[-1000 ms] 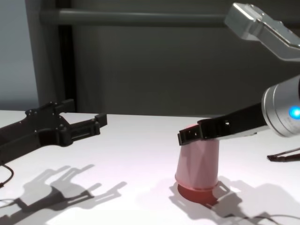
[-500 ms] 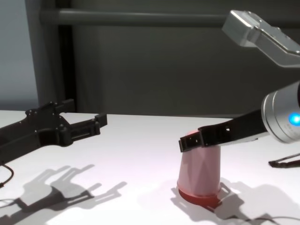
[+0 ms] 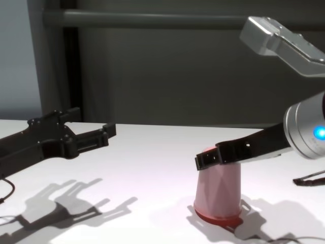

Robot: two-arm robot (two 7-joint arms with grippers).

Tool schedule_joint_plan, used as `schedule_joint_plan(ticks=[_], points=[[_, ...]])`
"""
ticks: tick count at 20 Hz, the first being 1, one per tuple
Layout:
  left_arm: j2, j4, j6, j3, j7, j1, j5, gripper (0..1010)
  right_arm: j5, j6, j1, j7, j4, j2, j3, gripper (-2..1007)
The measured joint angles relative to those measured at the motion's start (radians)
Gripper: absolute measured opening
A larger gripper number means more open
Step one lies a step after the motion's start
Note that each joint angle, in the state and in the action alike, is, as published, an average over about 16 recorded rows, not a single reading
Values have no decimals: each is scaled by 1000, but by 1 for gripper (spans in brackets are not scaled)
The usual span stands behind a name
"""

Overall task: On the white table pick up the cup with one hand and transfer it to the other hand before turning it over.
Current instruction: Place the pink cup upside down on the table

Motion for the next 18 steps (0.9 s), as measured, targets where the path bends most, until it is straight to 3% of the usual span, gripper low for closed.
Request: schedule_joint_plan(ticks=[10, 18], points=[[0, 0, 0, 0, 0, 0, 0, 1001, -1, 9, -4, 0, 0, -4, 5, 744], [0, 0, 0, 0, 0, 0, 0, 1001, 0, 6, -3, 0, 0, -3, 4, 842]])
